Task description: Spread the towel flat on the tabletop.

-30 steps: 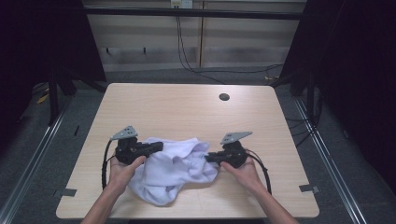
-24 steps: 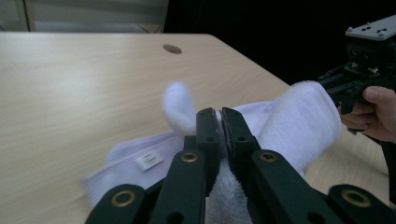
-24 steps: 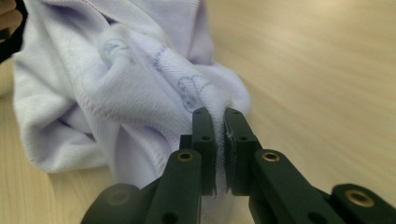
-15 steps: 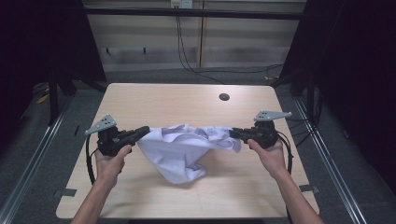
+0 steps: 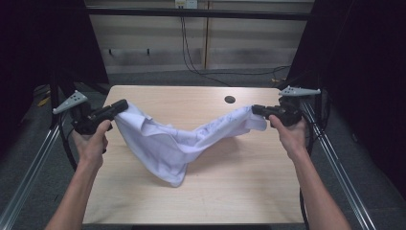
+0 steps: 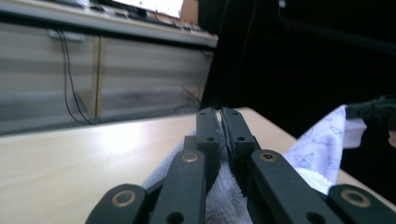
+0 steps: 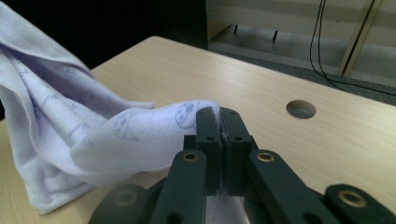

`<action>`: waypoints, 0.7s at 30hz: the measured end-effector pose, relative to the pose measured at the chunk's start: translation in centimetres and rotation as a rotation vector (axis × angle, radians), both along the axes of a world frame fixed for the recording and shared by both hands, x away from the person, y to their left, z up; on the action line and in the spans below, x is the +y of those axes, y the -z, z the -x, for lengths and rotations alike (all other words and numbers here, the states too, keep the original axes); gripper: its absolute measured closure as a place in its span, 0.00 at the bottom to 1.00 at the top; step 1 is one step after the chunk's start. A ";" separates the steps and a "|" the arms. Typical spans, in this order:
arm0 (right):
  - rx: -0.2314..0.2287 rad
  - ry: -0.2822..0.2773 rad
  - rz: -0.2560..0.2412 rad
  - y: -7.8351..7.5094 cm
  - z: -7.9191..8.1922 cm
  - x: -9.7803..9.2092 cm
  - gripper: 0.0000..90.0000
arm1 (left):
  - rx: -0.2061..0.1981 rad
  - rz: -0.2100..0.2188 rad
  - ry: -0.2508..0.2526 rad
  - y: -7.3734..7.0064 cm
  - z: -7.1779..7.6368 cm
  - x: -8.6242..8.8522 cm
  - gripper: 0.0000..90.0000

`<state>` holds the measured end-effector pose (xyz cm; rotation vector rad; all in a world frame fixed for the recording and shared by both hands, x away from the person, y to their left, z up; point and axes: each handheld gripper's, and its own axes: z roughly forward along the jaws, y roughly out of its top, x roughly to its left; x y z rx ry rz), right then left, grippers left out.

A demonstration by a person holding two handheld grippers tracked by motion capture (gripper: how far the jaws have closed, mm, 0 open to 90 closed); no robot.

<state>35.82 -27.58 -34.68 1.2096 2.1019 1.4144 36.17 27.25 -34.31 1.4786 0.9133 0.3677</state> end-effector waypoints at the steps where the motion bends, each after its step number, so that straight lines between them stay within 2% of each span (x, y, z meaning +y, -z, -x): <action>1: 0.000 0.007 -0.005 -0.4 -0.6 -0.2 0.97 | 0.003 0.007 -0.012 -0.2 -0.5 0.3 0.97; 3: -0.002 0.026 -0.020 -1.4 -1.7 -0.6 0.97 | 0.007 -0.004 -0.049 -0.8 -1.5 0.7 0.97; 7: -0.020 0.071 -0.042 -3.7 -3.7 -1.5 0.97 | -0.018 0.033 -0.098 -3.4 -3.2 1.6 0.97; 8: -0.030 0.073 -0.050 -4.4 -4.0 -1.7 0.97 | -0.027 0.041 -0.106 -3.9 -3.3 1.6 0.97; 10: -0.066 0.088 -0.051 -5.4 -4.3 -2.0 0.97 | -0.052 0.028 -0.120 -5.1 -3.4 1.6 0.97; 13: -0.132 0.095 -0.109 -6.2 -3.8 -3.0 0.97 | -0.084 0.019 -0.100 -5.7 -2.5 1.6 0.97; 14: -0.138 0.094 -0.120 -6.1 -3.4 -3.3 0.97 | -0.086 0.007 -0.089 -5.3 -2.0 1.5 0.97; 16: -0.116 0.089 -0.096 -5.1 -2.3 -3.7 0.97 | -0.086 -0.031 -0.050 -4.0 -0.6 1.3 0.97; 18: -0.075 0.051 -0.080 -3.2 -0.9 -4.1 0.97 | -0.052 -0.038 -0.008 -2.0 0.9 0.9 0.96; 20: -0.029 0.022 -0.093 -0.7 0.9 -4.5 0.97 | -0.026 -0.074 0.033 0.3 2.6 0.3 0.96; 21: -0.016 0.013 -0.086 0.6 1.9 -4.7 0.97 | -0.016 -0.061 0.059 1.4 3.5 0.0 0.96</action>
